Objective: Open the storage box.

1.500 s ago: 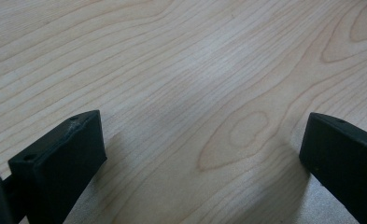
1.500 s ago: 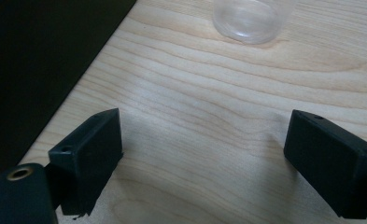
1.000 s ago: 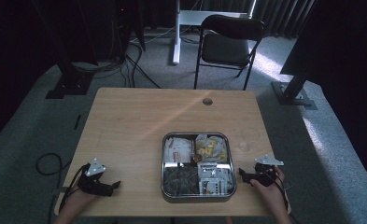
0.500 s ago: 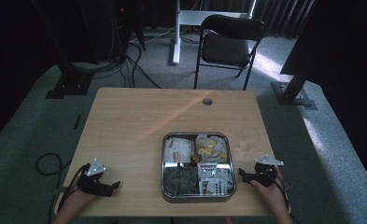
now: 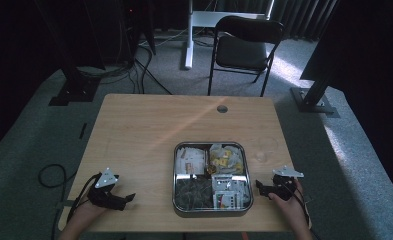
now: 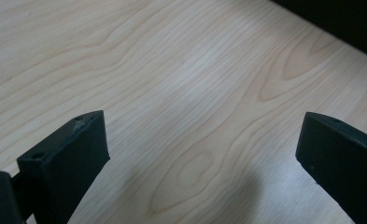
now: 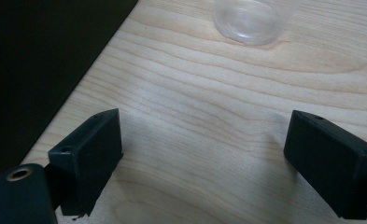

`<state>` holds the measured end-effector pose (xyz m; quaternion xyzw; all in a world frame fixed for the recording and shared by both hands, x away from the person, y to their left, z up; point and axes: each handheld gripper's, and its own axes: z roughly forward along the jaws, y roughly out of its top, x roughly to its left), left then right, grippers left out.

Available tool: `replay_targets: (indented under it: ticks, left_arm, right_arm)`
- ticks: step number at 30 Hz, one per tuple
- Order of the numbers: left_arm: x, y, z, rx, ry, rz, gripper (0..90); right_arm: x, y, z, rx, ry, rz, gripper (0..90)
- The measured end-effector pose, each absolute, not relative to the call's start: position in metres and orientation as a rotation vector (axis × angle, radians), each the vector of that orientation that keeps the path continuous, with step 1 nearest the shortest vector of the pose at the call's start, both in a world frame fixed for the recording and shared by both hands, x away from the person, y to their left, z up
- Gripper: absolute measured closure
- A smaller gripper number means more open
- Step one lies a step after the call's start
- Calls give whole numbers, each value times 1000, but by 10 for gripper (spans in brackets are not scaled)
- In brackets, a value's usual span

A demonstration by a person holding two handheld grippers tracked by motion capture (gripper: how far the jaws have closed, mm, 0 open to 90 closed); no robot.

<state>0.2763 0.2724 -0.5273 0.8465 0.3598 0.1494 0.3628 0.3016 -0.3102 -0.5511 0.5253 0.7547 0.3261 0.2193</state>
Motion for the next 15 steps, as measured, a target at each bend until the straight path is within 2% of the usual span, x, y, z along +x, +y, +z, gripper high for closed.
replay_targets:
  ticks: [15]
  left_arm:
    - [282, 255, -506, 2136, 824, 348, 25]
  right_arm:
    - [302, -310, -551, 1455, 2089, 901, 108]
